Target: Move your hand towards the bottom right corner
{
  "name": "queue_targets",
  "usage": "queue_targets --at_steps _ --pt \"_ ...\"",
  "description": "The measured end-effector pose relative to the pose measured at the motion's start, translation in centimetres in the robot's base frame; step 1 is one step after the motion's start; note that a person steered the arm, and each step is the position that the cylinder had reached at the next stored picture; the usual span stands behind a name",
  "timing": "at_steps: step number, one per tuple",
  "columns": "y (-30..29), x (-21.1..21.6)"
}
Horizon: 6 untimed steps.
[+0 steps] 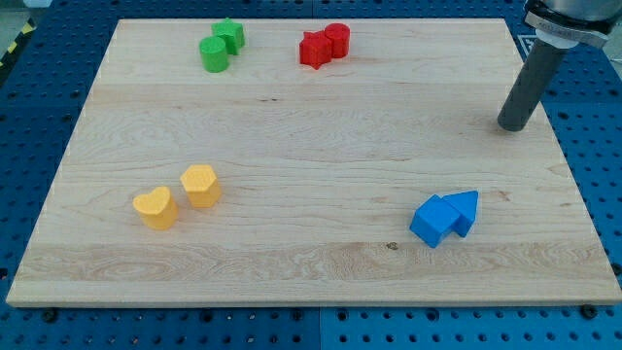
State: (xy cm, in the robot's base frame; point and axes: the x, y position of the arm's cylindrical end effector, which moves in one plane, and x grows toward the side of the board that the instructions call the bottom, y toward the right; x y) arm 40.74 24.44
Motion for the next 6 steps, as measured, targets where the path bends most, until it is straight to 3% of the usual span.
queue_targets --at_steps 2,4,6 --pt "-7.6 0.0" --pt "-3.3 2.6" --pt "1.5 10.1"
